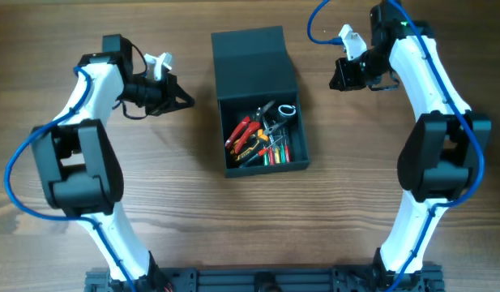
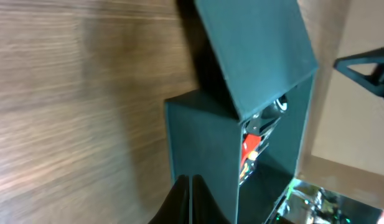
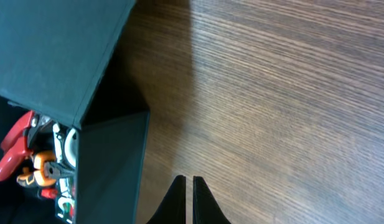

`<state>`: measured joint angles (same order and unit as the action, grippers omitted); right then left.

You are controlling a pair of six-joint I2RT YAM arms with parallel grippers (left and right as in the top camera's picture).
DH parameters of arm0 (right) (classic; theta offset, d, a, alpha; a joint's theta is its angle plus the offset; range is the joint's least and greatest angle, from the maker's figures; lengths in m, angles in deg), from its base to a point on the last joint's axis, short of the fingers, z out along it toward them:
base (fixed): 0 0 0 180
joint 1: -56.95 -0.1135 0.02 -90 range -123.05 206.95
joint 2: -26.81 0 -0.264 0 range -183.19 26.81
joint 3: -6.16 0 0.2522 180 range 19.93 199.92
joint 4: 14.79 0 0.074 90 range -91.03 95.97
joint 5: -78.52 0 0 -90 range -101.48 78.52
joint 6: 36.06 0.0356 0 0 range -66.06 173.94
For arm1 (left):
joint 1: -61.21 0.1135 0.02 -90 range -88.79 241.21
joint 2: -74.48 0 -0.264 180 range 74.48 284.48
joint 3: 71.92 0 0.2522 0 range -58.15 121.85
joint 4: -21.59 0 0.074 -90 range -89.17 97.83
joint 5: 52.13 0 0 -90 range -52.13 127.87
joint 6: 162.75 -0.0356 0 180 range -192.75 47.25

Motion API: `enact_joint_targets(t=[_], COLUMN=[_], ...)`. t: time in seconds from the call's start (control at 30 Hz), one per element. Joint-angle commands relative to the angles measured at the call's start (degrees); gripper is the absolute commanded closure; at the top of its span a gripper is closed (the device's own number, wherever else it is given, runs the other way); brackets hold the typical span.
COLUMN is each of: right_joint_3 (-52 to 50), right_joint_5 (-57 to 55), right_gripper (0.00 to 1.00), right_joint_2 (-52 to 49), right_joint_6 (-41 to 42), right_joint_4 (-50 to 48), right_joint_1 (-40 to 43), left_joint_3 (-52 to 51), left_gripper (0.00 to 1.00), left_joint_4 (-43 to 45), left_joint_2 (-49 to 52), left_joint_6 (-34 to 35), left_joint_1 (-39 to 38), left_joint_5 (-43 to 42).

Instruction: Pack container

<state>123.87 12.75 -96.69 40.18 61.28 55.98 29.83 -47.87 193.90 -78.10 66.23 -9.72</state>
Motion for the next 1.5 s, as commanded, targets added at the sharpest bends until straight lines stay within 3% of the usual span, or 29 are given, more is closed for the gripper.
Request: enact_joint_targets(t=[0.0, 0.17, 0.37, 0.6, 0.9, 1.13, 1.47], right_joint_3=[-0.1, -0.1, -0.1, -0.1, -0.1, -0.1, 0.0], right_joint_5=[4.1, 14.8, 20.0, 31.4, 29.4, 25.8, 35.7], right_gripper=[0.96, 0.96, 0.96, 0.96, 0.96, 0.96, 0.96], right_joint_2=[-3.5, -5.6, -6.0, -12.8, -13.5, -14.2, -17.2], right_joint_6=[0.2, 3.1, 20.8, 27.5, 30.1, 30.2, 27.2], right_joint_4=[-1.1, -6.1, -15.9, -21.7, -21.8, -18.8, -22.8], right_joint_1=[-0.9, -1.3, -1.3, -1.3, -1.2, -1.0, -1.4], left_joint_3=[-0.5, -0.5, -0.5, -0.5, -0.5, -0.5, -0.4], left_gripper=[0.96, 0.96, 0.96, 0.96, 0.96, 0.96, 0.96], left_joint_4=[2.6, 6.3, 10.8, 14.6, 24.4, 27.0, 30.5], left_joint_2=[3.3, 6.1, 9.0, 11.6, 15.6, 16.4, 16.4], left_joint_6=[-0.7, 2.8, 7.4, 8.9, 15.3, 16.7, 20.0], left_joint_1=[-0.3, -0.4, -0.4, -2.7, -4.2, -5.6, -5.6], left_joint_5=[-8.2, -8.3, -8.4, -8.5, -16.9, -16.9, -18.4])
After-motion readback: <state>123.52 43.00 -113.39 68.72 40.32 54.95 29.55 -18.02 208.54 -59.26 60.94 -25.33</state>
